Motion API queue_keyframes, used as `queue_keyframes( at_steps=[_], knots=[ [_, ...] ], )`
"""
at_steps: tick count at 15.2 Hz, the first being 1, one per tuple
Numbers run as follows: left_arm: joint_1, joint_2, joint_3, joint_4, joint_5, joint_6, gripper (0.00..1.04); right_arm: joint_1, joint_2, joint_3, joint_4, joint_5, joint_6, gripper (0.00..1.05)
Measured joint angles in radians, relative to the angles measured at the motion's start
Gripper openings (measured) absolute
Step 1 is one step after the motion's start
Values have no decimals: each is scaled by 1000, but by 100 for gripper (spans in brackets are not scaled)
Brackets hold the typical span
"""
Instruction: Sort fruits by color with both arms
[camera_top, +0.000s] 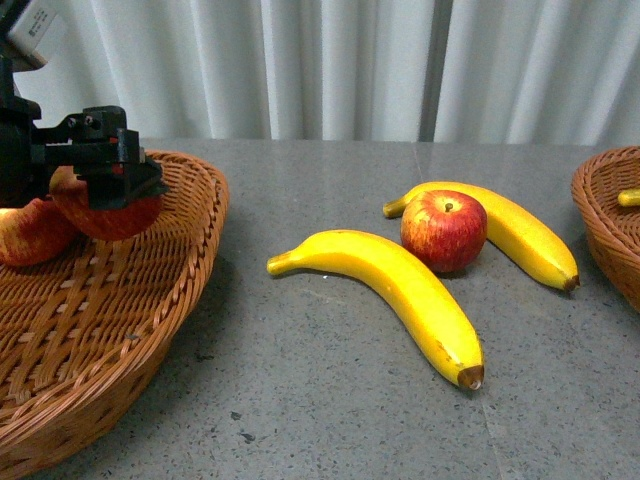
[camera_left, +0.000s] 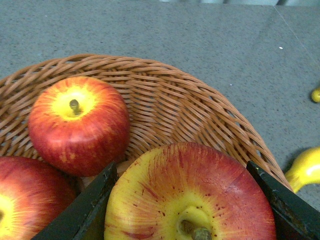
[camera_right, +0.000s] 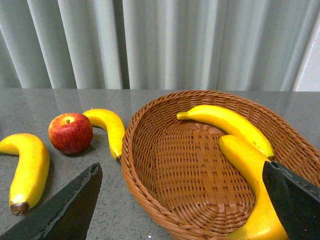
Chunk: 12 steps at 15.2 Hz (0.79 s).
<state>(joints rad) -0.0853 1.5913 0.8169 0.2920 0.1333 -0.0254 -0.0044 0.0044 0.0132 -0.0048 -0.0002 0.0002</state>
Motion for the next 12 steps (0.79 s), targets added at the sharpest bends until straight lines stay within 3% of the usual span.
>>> queue_keyframes(
  at_steps=[1, 3, 4, 5, 12],
  knots=[
    [-7, 0, 0, -4, 1, 3, 69, 0, 0, 0, 0, 0, 0, 98],
    [-10, 0, 0, -7, -2, 8, 96, 0, 0, 0, 0, 0, 0, 98],
    [-51, -43, -2, -33, 13, 35, 98, 0, 0, 0, 0, 0, 0, 98],
    [-145, -114, 26, -44, 16, 77, 98, 0, 0, 0, 0, 0, 0, 98],
    [-351, 159, 298, -95, 65, 246, 98, 0, 0, 0, 0, 0, 0, 98]
  ],
)
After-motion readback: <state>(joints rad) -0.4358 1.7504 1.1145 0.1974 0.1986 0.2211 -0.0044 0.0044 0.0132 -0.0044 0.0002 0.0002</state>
